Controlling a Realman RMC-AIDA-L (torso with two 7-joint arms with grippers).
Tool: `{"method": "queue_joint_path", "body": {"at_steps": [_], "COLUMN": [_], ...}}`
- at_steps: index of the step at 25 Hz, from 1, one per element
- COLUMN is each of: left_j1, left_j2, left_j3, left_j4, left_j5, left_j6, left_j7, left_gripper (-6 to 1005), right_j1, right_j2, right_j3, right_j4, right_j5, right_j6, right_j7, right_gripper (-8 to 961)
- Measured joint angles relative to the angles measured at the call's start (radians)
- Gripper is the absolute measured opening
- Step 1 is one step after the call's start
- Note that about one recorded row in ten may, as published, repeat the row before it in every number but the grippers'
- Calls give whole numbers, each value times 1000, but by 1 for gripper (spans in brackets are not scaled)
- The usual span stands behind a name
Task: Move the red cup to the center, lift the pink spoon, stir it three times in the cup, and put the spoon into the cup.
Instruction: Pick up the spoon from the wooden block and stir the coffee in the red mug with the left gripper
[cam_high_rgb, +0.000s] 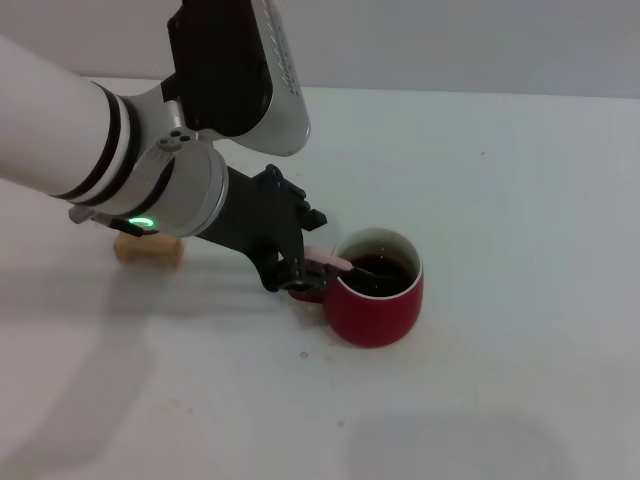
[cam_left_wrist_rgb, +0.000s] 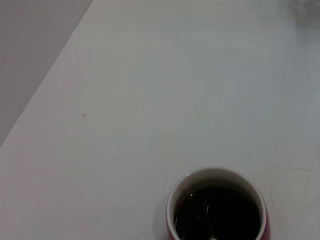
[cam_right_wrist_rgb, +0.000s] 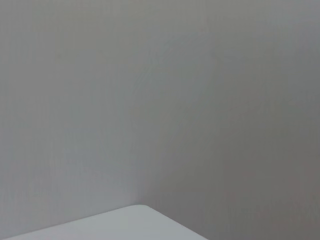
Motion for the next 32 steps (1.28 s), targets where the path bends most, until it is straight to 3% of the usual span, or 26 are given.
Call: {"method": "queue_joint_path", "body": {"at_steps": [32], "left_j1": [-13], "left_j2": [-1], "left_j3": [-6], "left_j4": [93], "left_j5": [-7], "left_j6": [56], "left_j7": [21], "left_gripper": [508], "right_j1": [0], "right_j2": [-1], "right_j3": [-12], "right_j4": [2], "right_j5": [0], "right_j6": [-4], "right_j7": [0], "right_gripper": [1]}}
